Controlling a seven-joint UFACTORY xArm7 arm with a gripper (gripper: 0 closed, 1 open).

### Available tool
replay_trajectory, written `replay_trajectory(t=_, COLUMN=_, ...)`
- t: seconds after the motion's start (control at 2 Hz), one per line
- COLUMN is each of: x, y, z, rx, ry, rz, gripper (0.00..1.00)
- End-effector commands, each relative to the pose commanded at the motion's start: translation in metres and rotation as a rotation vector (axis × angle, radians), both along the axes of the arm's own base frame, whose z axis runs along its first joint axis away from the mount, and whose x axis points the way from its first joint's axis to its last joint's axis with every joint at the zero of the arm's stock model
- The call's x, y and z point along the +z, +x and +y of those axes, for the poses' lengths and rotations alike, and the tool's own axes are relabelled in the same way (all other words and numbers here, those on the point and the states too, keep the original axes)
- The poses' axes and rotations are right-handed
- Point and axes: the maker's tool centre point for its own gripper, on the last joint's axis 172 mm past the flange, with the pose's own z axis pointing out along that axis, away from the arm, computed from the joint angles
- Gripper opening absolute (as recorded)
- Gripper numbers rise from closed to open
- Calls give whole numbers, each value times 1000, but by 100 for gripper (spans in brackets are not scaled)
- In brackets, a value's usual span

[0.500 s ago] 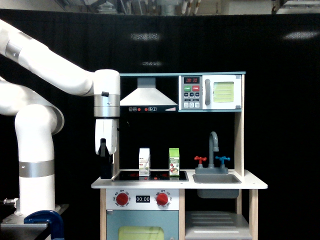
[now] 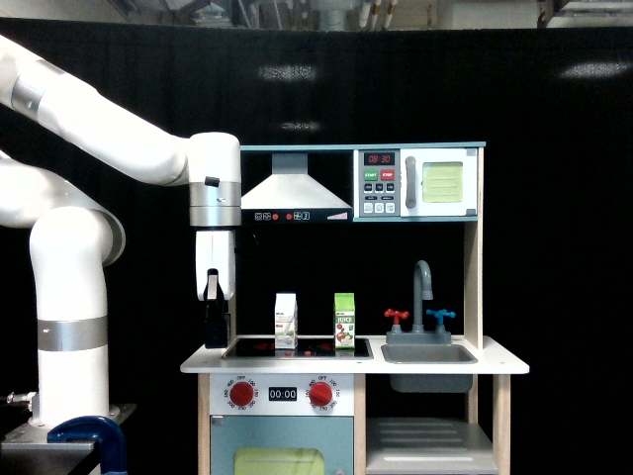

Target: Put the green box into the sink

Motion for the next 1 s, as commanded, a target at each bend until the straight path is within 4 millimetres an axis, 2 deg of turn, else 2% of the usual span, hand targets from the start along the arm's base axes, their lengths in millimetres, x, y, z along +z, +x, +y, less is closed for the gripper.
replay_trajectory(t=0.5, x=5, y=80, z=14, rx=576, ry=32, rz=-63, gripper=100)
replay_trajectory(t=1.0, x=3, y=99, z=28, rx=1042, ry=216, rz=-225, gripper=100)
